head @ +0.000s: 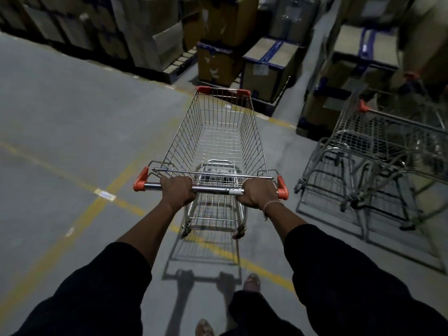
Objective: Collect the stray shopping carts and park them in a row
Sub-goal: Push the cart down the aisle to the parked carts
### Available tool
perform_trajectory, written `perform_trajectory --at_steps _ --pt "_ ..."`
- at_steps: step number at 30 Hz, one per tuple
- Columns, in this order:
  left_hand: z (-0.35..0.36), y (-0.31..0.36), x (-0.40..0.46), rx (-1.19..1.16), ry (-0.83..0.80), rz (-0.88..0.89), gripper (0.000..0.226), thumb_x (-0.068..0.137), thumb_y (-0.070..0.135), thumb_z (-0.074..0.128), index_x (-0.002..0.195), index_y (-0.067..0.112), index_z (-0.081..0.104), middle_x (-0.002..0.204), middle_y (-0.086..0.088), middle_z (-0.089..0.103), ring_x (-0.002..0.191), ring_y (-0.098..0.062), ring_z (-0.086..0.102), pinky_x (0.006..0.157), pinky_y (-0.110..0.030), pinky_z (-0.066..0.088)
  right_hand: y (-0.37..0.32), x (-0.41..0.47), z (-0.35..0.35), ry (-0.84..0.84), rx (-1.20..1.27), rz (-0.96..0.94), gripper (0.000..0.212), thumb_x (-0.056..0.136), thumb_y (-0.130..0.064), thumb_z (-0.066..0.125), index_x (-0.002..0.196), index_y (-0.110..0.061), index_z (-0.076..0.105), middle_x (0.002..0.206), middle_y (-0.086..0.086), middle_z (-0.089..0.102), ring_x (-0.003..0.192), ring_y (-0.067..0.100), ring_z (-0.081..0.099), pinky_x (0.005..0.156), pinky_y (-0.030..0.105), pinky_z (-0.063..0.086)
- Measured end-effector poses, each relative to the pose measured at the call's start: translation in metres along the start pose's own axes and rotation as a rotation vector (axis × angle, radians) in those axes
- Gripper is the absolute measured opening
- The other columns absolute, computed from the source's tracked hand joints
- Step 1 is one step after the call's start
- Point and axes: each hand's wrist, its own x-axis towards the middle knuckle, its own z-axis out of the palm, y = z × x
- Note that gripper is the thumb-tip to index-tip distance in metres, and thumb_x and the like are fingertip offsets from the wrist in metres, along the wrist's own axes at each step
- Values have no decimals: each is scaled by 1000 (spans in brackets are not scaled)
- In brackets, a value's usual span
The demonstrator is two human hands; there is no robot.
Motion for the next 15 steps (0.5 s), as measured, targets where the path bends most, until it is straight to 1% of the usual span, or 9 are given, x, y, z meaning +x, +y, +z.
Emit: perform_trajectory --at_steps 5,7,11,15 --pt "-19 40 58 21 19 74 25 88 43 64 104 23 66 104 0 72 99 -26 68 101 -44 38 51 32 -7 -4 -9 70 34 84 -50 62 90 -18 71 89 3 72 84 29 69 66 31 41" --pt "-25 53 77 19 12 89 25 88 43 64 103 24 66 103 1 72 98 -25 69 101 -45 39 68 43 -9 -5 -9 90 34 85 -49 61 90 -18 72 90 4 73 85 29 69 66 31 41" --pt "-44 88 130 21 27 145 24 89 43 65 103 24 67 103 2 72 100 -24 68 99 -42 39 113 76 -14 -2 1 158 36 86 -53 62 94 -19 73 93 4 73 88 29 70 68 32 44" --pt "-62 121 180 20 7 189 24 90 45 65 102 24 67 101 2 72 101 -24 68 99 -42 38 154 109 -19 -12 38 191 43 84 -61 62 94 -20 73 94 2 73 88 29 70 73 34 52"
